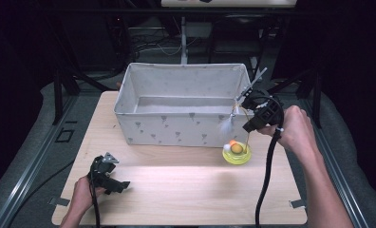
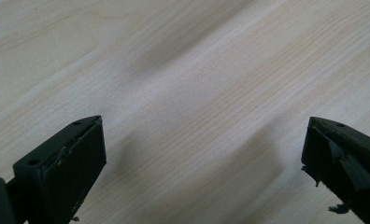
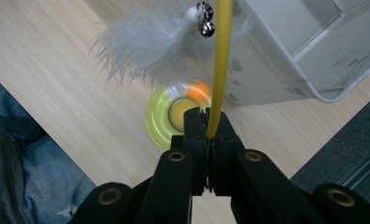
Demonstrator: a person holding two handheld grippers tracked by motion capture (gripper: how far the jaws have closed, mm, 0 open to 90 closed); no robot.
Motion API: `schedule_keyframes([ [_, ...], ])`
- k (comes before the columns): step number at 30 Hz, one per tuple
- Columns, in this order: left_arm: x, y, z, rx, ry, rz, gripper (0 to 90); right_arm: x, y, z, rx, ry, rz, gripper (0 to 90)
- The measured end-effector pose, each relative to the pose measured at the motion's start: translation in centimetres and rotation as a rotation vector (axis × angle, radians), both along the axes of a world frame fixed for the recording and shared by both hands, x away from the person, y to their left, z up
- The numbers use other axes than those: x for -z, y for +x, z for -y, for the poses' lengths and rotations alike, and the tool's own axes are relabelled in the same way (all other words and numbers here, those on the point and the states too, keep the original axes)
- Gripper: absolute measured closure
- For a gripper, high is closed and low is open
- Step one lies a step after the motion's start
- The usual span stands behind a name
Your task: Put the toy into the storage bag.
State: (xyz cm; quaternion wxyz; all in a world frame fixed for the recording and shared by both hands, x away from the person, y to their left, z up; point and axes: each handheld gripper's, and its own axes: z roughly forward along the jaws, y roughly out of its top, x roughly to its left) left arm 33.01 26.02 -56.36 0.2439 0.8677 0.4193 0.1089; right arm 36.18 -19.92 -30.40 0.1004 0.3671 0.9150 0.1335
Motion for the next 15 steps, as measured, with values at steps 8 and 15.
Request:
schedule_keyframes([
  [8,0.1,0.0,0.1,0.0,0.002,-0.004,0.0,-1.0,0.2,-0.6,-0.019,0.004,0.006,88.1],
  [15,0.0,0.0,0.0,0.0,0.002,0.003,0.0,-2.3,0.3,-1.5,-0.034,0.008,0.021,88.1],
])
